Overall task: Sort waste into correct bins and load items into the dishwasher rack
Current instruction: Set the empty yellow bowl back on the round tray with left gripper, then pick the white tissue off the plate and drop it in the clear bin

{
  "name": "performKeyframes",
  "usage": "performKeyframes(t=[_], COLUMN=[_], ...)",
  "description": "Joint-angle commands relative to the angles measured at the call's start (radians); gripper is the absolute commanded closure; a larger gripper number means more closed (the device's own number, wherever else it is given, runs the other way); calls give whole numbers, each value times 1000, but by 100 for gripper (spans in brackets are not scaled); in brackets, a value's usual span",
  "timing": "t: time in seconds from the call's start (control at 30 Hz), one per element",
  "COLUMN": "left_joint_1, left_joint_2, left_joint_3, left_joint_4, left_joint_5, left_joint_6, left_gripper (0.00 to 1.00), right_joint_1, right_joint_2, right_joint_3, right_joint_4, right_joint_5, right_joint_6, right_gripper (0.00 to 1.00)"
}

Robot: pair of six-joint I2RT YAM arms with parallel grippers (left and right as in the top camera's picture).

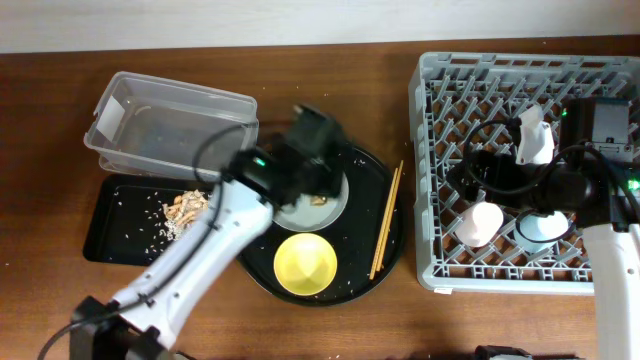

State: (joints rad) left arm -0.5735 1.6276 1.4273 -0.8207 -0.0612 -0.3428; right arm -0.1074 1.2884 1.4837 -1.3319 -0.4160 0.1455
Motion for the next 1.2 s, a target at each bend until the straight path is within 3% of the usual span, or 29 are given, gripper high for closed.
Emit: performKeyframes(t=[0.0, 0.07, 0.17, 0.3, 0.33, 0.37, 0.6, 0.73, 0.77, 0.8, 0.83, 1.17], left_joint_1=[109, 129, 129, 130, 129, 129, 127, 124, 122, 122, 122, 123], left_joint_2=[98, 177, 274, 394, 404, 410, 376, 371, 369, 369, 364, 283], left_joint_3=[7, 7, 7, 7, 7, 7, 12, 12, 12, 12, 12, 42], left_joint_4=[87, 160, 274, 319, 315, 304, 264, 204, 194, 190, 187, 130], left_joint_5=[25, 37, -8, -91, -90, -88, 7, 42, 55, 66, 66, -42], left_joint_6=[107, 117, 141, 140, 140, 139, 127, 127, 127, 127, 128, 128], left_gripper=[21, 21, 13, 13, 21, 44, 99, 99, 90, 54, 50, 33], right_joint_1=[7, 7, 7, 7, 7, 7, 7, 7, 7, 7, 7, 7], right_joint_2=[1, 1, 1, 1, 1, 1, 1, 1, 1, 1, 1, 1], right_joint_3=[7, 7, 7, 7, 7, 7, 7, 7, 7, 7, 7, 7], right_joint_4=[0, 0, 0, -16, -19, -18, -18, -18, -18, -18, -18, -14], right_joint_5=[10, 9, 9, 10, 10, 9, 9, 9, 9, 9, 9, 10], right_joint_6=[-10, -10, -10, -10, -10, -10, -10, -10, -10, -10, -10, -10], right_gripper=[2, 2, 2, 2, 2, 2, 2, 2, 2, 2, 2, 2])
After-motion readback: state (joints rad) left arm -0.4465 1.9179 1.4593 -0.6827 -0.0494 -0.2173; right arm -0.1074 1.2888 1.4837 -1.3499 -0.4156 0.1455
